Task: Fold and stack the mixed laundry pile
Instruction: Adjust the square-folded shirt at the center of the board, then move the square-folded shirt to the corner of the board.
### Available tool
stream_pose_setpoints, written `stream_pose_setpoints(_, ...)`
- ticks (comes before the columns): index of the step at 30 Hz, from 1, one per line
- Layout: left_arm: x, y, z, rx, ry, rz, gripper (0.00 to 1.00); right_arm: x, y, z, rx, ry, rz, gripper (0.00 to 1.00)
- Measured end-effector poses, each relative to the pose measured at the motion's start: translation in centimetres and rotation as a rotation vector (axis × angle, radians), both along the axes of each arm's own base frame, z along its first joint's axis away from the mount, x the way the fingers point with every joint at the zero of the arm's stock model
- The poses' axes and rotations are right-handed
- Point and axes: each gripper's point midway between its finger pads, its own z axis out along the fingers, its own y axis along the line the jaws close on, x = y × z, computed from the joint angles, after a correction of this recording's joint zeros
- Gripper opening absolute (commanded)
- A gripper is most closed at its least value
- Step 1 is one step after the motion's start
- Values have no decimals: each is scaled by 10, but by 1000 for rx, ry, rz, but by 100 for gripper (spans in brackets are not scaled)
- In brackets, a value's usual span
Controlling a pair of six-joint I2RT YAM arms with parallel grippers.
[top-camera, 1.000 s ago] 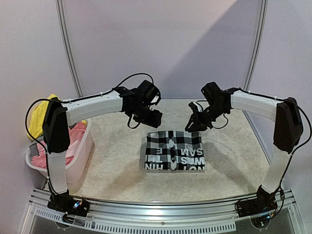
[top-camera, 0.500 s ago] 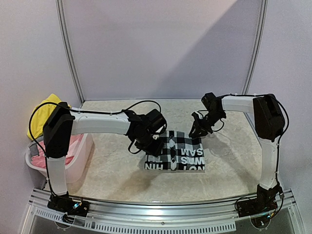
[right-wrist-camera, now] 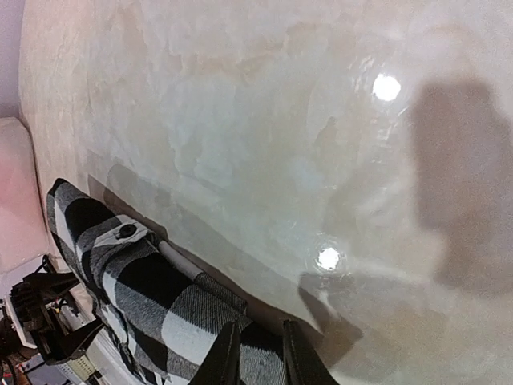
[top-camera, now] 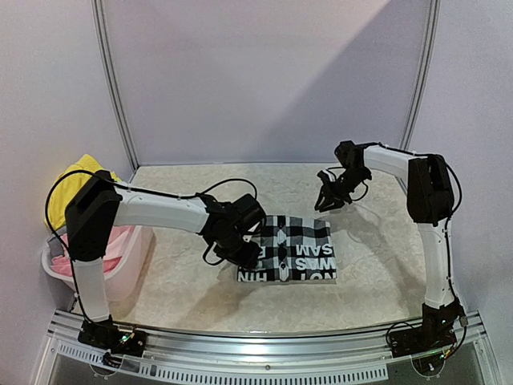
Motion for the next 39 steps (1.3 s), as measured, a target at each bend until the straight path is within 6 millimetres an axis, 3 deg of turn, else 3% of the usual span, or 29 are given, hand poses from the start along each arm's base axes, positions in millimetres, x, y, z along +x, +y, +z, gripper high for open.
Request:
stream_pose_setpoints(5, 3, -1, 25, -3, -44, -2, 73, 12, -10, 32, -47, -80, -4, 37)
stream_pose_setpoints(9, 13, -2, 70, -16, -143, 8, 85, -11, -19, 62, -69, -106, -22, 43)
stream_pose_setpoints(10, 15, -2, 85, -23, -177, 14, 97, -19, -20, 73, -72, -119, -30, 45)
stream_pose_setpoints(11, 17, 0, 99, -30, -210, 20, 99, -26, -21, 85, -74, -136, -36, 47)
stream_pose_setpoints(15, 22, 23, 142, -10, -323, 83, 100, -58, -2, 127, -68, -226, -30, 52)
stream_pose_setpoints(18, 22, 48, 159, 36, -378, 138, 100, -87, 28, 139, -54, -264, 17, 52)
stream_pose_setpoints(24, -1, 104, 166, 71, -410, 238, 100, -136, 82, 107, 17, -190, 93, 52)
stream_pose_setpoints(29, -21, 142, 182, -10, -451, 326, 100, -153, 114, 87, 114, -119, 105, 51)
stream_pose_setpoints(34, -36, 170, 191, -84, -489, 381, 99, -152, 120, 52, 84, -29, 46, 51)
stream_pose_setpoints(39, -42, 180, 194, -130, -504, 406, 100, -152, 119, 24, 33, 34, 0, 52)
